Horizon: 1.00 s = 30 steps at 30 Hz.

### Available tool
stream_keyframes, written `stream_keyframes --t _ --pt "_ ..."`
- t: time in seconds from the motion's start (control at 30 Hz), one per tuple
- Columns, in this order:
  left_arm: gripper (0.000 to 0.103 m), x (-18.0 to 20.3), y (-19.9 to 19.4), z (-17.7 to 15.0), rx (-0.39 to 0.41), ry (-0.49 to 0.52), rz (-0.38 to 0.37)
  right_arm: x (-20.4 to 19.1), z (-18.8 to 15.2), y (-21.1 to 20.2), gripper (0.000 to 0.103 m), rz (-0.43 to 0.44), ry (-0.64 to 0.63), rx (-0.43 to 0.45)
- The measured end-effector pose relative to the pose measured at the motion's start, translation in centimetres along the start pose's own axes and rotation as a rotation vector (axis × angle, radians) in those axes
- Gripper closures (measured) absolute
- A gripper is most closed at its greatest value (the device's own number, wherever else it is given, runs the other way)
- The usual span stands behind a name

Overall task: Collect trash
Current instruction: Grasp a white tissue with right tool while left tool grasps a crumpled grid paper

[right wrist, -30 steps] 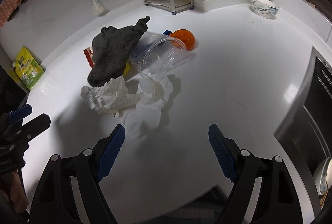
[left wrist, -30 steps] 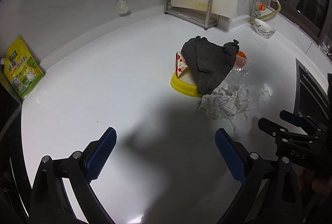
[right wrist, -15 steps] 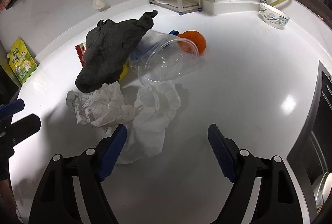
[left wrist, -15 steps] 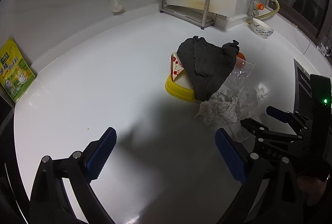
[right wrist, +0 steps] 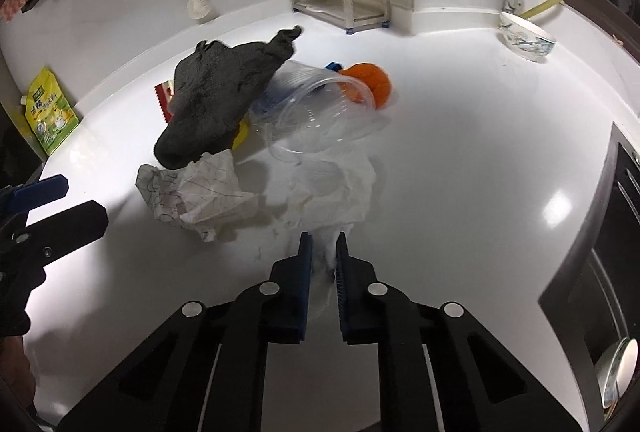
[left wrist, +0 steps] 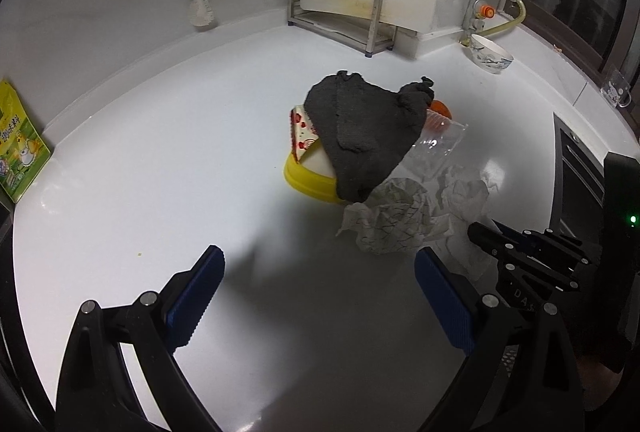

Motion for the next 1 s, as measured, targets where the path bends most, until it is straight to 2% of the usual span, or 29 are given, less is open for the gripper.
stream_keyframes --t 0.33,0.6,0.73,0.8,0.87,0.97,1.0 --pt "0.008 2.7 1.1 1.2 0.014 -0.007 -0.033 5.0 -1.0 -2.7 0.094 -0.040 0.150 0.032" --pt "0.008 3.4 4.5 1.5 -0.025 -0.046 0.004 6.3 -2.4 -4.5 0.094 -0.056 0.182 0.040" --pt "0.008 3.6 5.3 1.3 -0.021 -0.057 -0.003 6.7 -3.0 -5.0 0.095 -0.057 0.198 0.043" --pt "0.021 3.7 5.8 1.1 -0.029 -0.057 -0.009 6.7 -3.1 -5.1 0.095 -0.056 0.203 0.044" --pt "0.044 3.8 6.4 0.9 -0.056 -0.056 -0.020 6.7 -3.1 -5.3 0.095 -0.053 0.206 0.047" --pt "0.059 3.8 6.7 0.8 -0.063 -0.059 -0.022 6.7 -3.2 -5.5 0.095 -0.051 0.205 0.047" --pt "0.060 3.7 6.7 0.8 -0.061 -0.062 -0.029 6.7 -3.2 -5.4 0.095 -0.051 0.206 0.046"
Point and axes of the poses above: each gripper's, at about its wrist camera, not at the fingertips, and y roughly the way its jaws point, x to its right, z to its top, the point moved 5 cm from there along y, roughly the way its jaws point, and after that the axes turned 4 degrees about x, right-handed, at the moved point
